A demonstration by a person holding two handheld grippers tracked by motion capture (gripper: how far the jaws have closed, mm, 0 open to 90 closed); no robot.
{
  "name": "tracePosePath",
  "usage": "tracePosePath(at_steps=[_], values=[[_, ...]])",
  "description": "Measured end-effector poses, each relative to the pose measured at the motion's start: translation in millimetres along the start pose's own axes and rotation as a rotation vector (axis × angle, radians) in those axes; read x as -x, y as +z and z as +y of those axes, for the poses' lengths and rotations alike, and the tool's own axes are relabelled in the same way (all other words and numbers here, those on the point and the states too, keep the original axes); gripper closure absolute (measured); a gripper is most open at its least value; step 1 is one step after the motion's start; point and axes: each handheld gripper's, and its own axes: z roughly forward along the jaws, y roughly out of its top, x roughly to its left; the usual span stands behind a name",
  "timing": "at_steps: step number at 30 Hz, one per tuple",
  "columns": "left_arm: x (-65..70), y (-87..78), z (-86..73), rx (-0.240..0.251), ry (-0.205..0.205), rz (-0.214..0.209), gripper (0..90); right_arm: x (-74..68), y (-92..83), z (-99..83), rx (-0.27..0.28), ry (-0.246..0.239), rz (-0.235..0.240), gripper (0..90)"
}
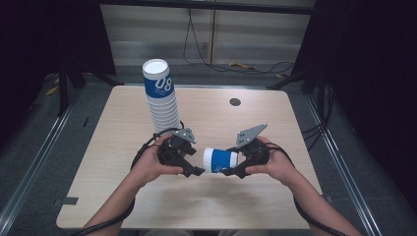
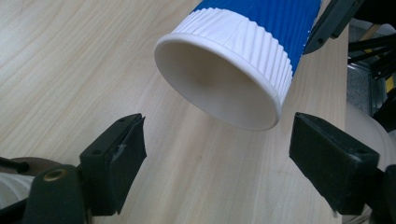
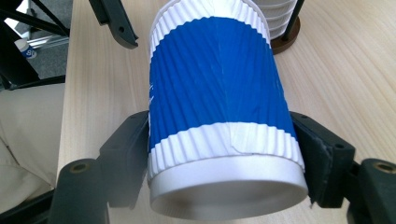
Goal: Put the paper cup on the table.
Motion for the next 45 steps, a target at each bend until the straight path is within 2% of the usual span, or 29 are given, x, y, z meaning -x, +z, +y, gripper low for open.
tracePosePath(at_steps=[6,13,17,21,32,35,36,38,45], values=[[0.6,1.4,0.1,0.017,-0.005,-0.017,18.4,-1.1,0.5,1.1,0.001,-0.003,0.003,26.8],[1.1,2.3,-2.0,0.058,-0.015,-0.014,17.7,-1.5,1.4,0.9,0.009,0.002,0.003,26.8],[0.0,2.9,-4.0,0.055,-0.025,-0.017,16.9,-1.9,1.5,0.9,0.006,0.000,0.004,26.8],[0.5,5.4,-5.0,0.078,-0.030,-0.028,16.6,-1.9,1.7,1.0,0.010,0.003,0.009,26.8],[0.3,9.8,-4.2,0.080,-0.027,-0.025,16.3,-2.3,3.4,2.8,0.022,0.007,0.019,26.8],[-0.4,10.2,-4.6,0.078,-0.030,-0.022,15.9,-3.0,4.1,3.0,0.021,0.007,0.021,26.8],[0.5,10.9,-4.8,0.089,-0.042,-0.025,15.6,-2.8,4.3,3.0,0.025,0.005,0.022,26.7],[0.0,11.1,-5.0,0.079,-0.032,-0.027,15.8,-2.8,4.4,3.1,0.029,0.006,0.022,26.8],[-0.2,11.3,-5.1,0.077,-0.034,-0.029,15.5,-3.3,5.1,4.1,0.030,0.002,0.022,26.8]])
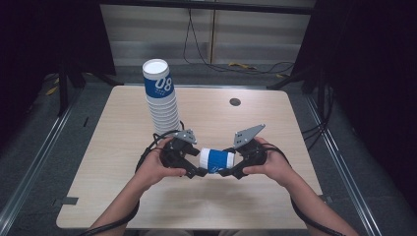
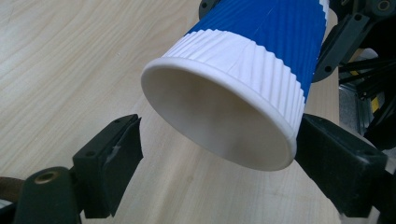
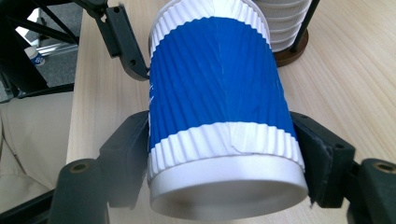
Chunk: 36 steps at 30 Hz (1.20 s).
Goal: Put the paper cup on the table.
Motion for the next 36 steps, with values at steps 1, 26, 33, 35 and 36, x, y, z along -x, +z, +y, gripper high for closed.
tracePosePath(at_steps=[1,26,33,35,36], values=[[-0.1,0.9,-0.4,0.007,-0.001,-0.001,15.5,0.0,0.1,0.1,0.000,0.000,-0.002,26.8],[-0.7,3.6,-2.2,0.023,0.015,0.001,14.7,-1.1,0.5,1.1,0.006,-0.018,-0.010,26.9],[-0.6,5.0,-1.7,0.017,0.029,0.019,7.5,-1.9,0.8,1.5,0.006,-0.030,-0.007,27.1],[-0.6,5.9,-1.6,0.022,0.031,0.014,7.8,-2.4,1.4,1.6,0.004,-0.030,-0.007,27.1],[-0.2,6.5,-1.2,0.024,0.025,0.012,7.7,-2.5,1.8,1.8,0.006,-0.030,-0.007,27.1]])
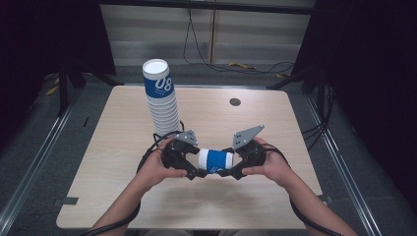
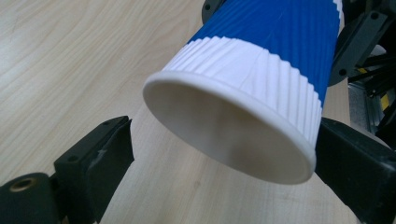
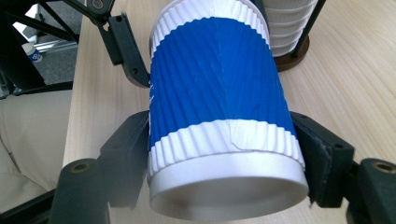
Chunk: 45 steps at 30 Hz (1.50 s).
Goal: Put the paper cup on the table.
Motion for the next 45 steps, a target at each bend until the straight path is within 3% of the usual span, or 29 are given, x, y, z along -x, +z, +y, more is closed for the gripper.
tracePosePath(at_steps=[5,11,19,29,45], values=[[-0.5,0.8,1.6,-0.003,0.027,-0.008,7.0,-0.6,2.0,0.7,-0.001,-0.010,0.007,27.1],[0.7,1.2,1.6,0.016,0.003,-0.019,7.8,-0.5,1.5,2.3,0.000,-0.018,0.007,27.2],[0.4,0.7,2.0,0.009,0.008,-0.025,11.1,0.1,1.1,1.1,0.004,-0.013,0.008,27.2],[-0.6,2.0,1.7,0.033,0.002,-0.037,6.6,0.0,2.2,3.1,0.020,-0.016,0.019,27.2],[0.7,0.7,2.2,0.006,0.013,-0.049,10.5,-1.2,3.8,3.9,0.025,-0.031,0.026,27.2]])
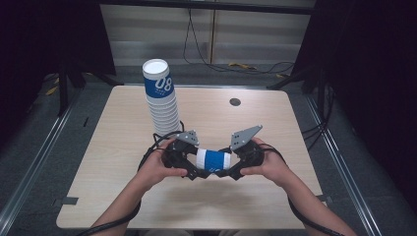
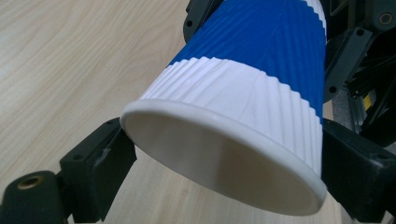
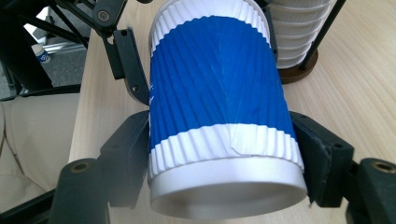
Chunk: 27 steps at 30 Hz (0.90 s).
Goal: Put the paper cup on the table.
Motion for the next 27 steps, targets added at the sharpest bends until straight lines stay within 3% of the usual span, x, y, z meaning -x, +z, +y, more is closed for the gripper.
tracePosePath(at_steps=[17,20,23,27], values=[[2.1,-0.4,3.3,0.001,0.019,0.020,10.1,0.1,-0.6,-0.4,-0.001,-0.013,-0.011,26.8],[1.8,-1.6,3.7,0.008,0.007,0.013,9.7,0.3,-0.7,-0.6,0.001,-0.013,-0.010,26.7],[-0.9,-6.5,5.1,0.049,-0.039,-0.004,10.5,-0.5,0.5,-0.7,-0.035,-0.043,-0.018,26.6],[-0.5,-6.3,4.9,0.044,-0.033,-0.006,11.0,-0.3,1.2,-2.7,-0.017,-0.033,-0.014,26.8]])
